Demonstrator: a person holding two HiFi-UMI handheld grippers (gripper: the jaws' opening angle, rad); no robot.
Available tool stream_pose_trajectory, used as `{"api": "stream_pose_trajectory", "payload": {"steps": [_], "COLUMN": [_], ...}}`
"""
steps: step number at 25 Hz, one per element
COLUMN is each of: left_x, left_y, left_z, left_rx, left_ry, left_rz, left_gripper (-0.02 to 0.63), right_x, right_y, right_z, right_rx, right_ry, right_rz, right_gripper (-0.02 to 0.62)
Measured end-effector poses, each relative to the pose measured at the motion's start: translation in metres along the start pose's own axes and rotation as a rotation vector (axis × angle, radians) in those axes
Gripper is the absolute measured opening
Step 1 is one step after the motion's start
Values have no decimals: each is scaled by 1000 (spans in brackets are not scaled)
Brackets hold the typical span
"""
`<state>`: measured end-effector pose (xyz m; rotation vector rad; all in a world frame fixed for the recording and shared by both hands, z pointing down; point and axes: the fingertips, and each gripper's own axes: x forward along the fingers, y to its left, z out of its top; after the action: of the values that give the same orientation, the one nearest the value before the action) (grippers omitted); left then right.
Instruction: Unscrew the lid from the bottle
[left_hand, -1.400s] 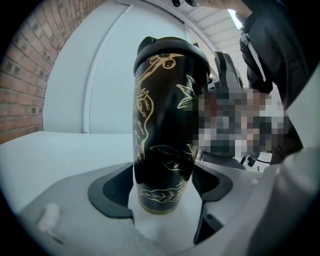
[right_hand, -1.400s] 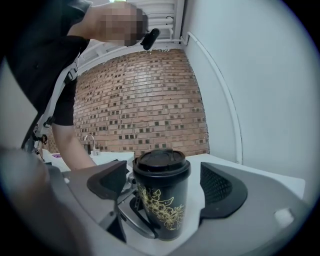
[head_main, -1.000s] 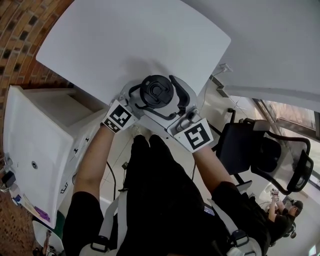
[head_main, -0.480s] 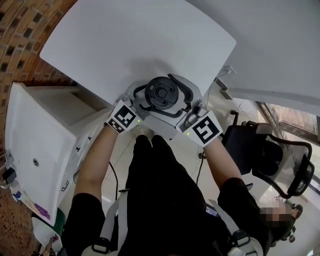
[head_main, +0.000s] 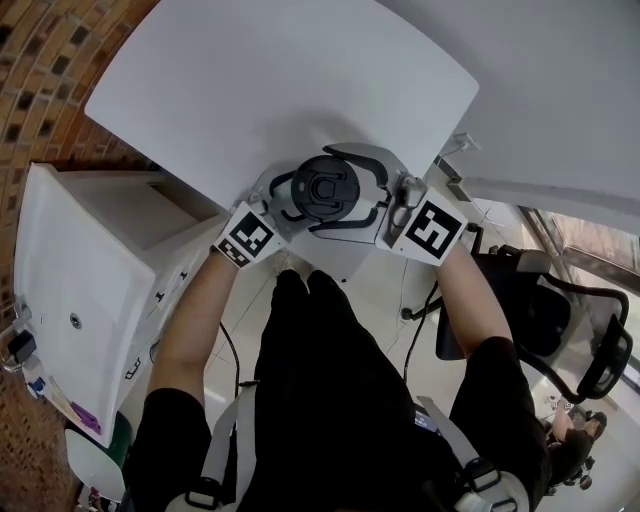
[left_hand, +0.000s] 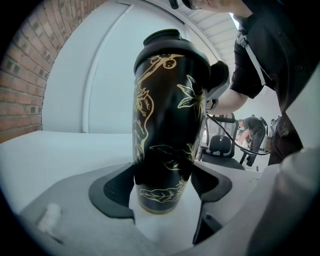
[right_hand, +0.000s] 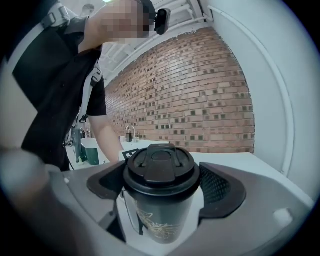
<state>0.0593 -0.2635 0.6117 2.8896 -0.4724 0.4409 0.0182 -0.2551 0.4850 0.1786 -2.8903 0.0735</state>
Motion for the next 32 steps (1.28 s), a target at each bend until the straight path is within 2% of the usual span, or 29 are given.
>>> {"api": "stream_pose_trajectory", "payload": {"steps": [1, 2, 6, 8, 10, 13, 16, 19, 21, 26, 32], "left_x": [0, 0, -1, -1, 0, 0, 0, 0, 0, 0, 0], "left_y": [0, 1, 0, 0, 0, 0, 0, -1, -1, 0, -1], "left_z": [0, 0, 0, 0, 1, 1, 1, 1, 1, 0, 1], "left_rx": [0, 1, 2, 3, 2, 1, 1, 2, 3, 4, 2], "left_ry": [0, 0, 1, 0, 0, -1, -1, -1, -1, 1, 0], "left_rz": [1, 3, 4, 2, 3, 5, 6, 6, 6, 5, 5], "left_gripper": [360, 360, 362, 361, 362, 362, 362, 362, 362, 360, 360], "right_x": [0, -1, -6, -6, -6, -6, -4, -1, -1, 2, 4], "right_y": [0, 0, -6, -5, -5, -10, -16, -16, -15, -11, -4], "right_z": [1, 4, 17, 16, 9, 6, 8, 8, 6, 6, 6], "right_rx": [12, 31, 95, 90, 70, 80, 77, 89, 105, 86, 4], "right_ry": [-6, -30, -156, -169, -139, -130, -132, -131, -126, -113, -60], "right_rz": [-11, -43, -303, -415, -501, -577, -617, -609, -575, -386, -151], "right_gripper": [449, 476, 488, 488, 486, 485, 478, 449, 449, 451, 457]}}
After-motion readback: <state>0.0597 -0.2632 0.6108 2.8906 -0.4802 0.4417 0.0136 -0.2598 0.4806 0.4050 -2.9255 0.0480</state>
